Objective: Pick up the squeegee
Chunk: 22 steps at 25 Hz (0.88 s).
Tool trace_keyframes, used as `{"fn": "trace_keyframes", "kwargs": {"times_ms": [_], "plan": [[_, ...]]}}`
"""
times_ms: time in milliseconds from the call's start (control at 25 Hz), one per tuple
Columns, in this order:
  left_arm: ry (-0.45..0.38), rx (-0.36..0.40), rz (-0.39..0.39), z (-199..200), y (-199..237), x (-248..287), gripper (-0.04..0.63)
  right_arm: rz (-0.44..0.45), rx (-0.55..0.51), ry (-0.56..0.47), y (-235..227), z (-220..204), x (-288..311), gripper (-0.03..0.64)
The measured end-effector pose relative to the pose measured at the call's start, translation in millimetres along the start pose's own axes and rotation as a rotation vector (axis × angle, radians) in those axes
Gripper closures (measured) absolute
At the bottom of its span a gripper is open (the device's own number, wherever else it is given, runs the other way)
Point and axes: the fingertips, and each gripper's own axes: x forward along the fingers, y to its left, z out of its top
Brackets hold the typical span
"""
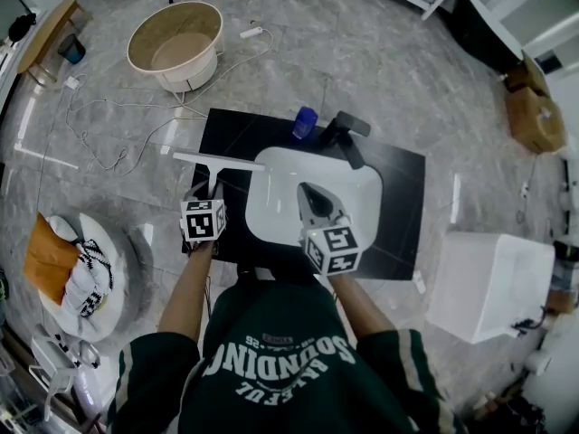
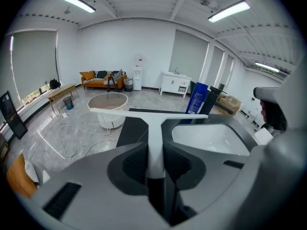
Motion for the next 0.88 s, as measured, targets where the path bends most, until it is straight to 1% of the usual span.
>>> {"fn": "trace_keyframes", "kwargs": {"times_ms": [400, 880], "plan": [[-0.101, 0.059, -0.042, 14.2, -6.7, -50.9, 0.517, -0.031, 0.002, -0.039, 20.7, 3.1, -10.0, 0.615], [-0.225, 0.160, -0.100, 44.5, -16.2, -100.2, 0.517, -0.130, 0.017, -0.094, 24.6, 1.0, -44.6, 0.615]]}}
